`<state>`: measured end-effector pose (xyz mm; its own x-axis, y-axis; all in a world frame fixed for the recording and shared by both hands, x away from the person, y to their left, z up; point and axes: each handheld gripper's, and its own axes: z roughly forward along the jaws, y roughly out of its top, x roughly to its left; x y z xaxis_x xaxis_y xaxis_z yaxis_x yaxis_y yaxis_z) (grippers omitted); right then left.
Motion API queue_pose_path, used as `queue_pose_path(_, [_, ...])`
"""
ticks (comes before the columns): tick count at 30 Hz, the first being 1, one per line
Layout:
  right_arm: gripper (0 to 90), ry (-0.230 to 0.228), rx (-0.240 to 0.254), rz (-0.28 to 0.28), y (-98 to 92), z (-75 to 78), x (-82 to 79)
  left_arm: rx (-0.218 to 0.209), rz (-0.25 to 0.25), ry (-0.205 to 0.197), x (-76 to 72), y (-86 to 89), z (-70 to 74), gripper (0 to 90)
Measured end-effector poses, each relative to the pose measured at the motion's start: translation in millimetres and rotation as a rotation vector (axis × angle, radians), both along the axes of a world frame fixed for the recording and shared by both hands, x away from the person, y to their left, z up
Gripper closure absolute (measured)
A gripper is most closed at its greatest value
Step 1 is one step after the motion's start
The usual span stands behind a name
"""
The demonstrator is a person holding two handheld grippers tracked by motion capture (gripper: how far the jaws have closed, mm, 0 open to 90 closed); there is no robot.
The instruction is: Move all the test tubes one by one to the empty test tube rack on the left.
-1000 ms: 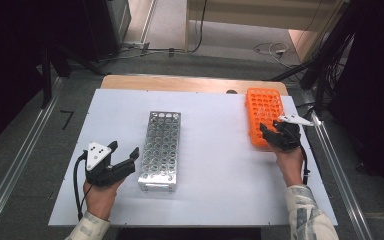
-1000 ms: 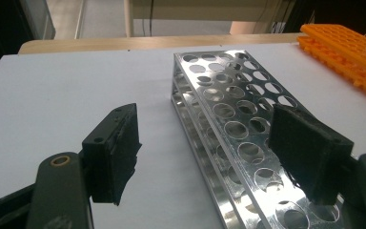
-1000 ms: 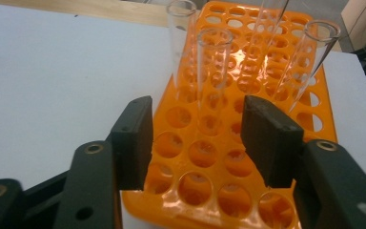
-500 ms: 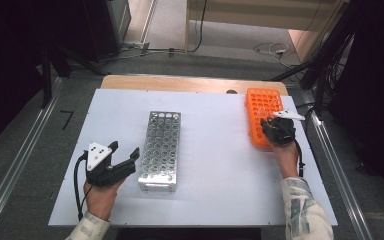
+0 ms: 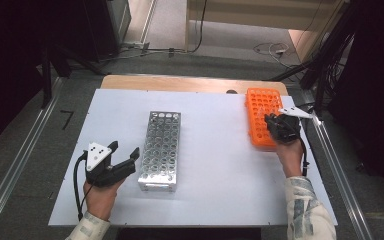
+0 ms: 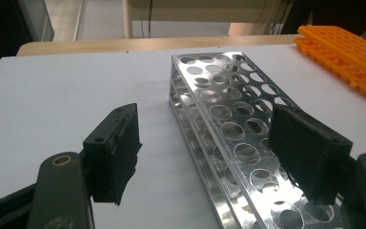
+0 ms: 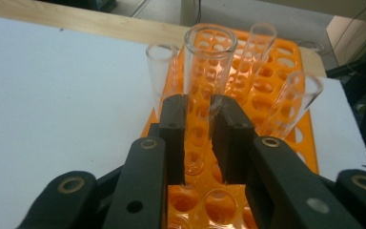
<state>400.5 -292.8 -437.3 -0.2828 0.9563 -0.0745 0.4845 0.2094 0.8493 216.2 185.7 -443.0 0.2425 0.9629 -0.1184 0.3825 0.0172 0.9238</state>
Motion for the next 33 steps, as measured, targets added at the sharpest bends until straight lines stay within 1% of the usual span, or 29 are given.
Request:
queue_pose_path(4, [73.0,-0.016,0.019,0.006,-0.8,12.9,-7.0,-0.001,-0.001,-0.003,-0.3,-0.1,0.9,25.9])
queue_pose_path(7, [73.0,-0.016,0.031,0.019,-0.7,20.8,-13.2,-0.002,0.002,-0.004,-0.6,0.1,1.9,24.5])
queue_pose_path(9, [73.0,-0.010,0.039,0.043,0.4,25.3,-18.1,-0.004,0.001,-0.003,-1.0,0.3,2.9,23.4])
queue_pose_path(13, [72.9,0.006,0.035,0.093,7.0,31.3,-29.5,-0.010,-0.007,0.000,-1.6,-1.2,5.8,20.1])
queue_pose_path(14, [73.0,0.008,0.034,0.112,9.6,32.6,-32.6,-0.011,-0.010,-0.001,-1.9,-2.2,6.5,19.5])
queue_pose_path(15, [73.0,0.009,0.027,0.130,13.0,33.4,-35.7,-0.007,-0.016,0.000,-2.2,-3.1,7.1,19.0])
queue_pose_path(17, [73.0,0.018,0.009,0.166,21.4,34.7,-42.3,-0.013,-0.025,-0.003,-2.7,-5.9,8.3,18.2])
queue_pose_path(22, [73.0,0.039,0.008,0.271,44.2,36.9,-58.9,-0.018,-0.056,-0.014,-6.2,-12.4,13.4,18.2])
queue_pose_path(25, [73.0,0.044,-0.013,0.336,58.9,37.2,-70.3,-0.018,-0.082,-0.019,-8.9,-17.2,16.9,18.3])
queue_pose_path(27, [72.9,0.048,-0.015,0.378,67.6,36.6,-76.9,-0.018,-0.095,-0.023,-11.1,-21.5,19.2,18.3])
queue_pose_path(32, [73.0,0.061,-0.038,0.448,87.9,32.0,-90.9,-0.020,-0.142,-0.034,-15.7,-34.1,24.9,18.3])
queue_pose_path(33, [73.0,0.066,-0.043,0.460,91.8,30.6,-93.3,-0.016,-0.157,-0.036,-16.6,-36.2,26.2,18.3])
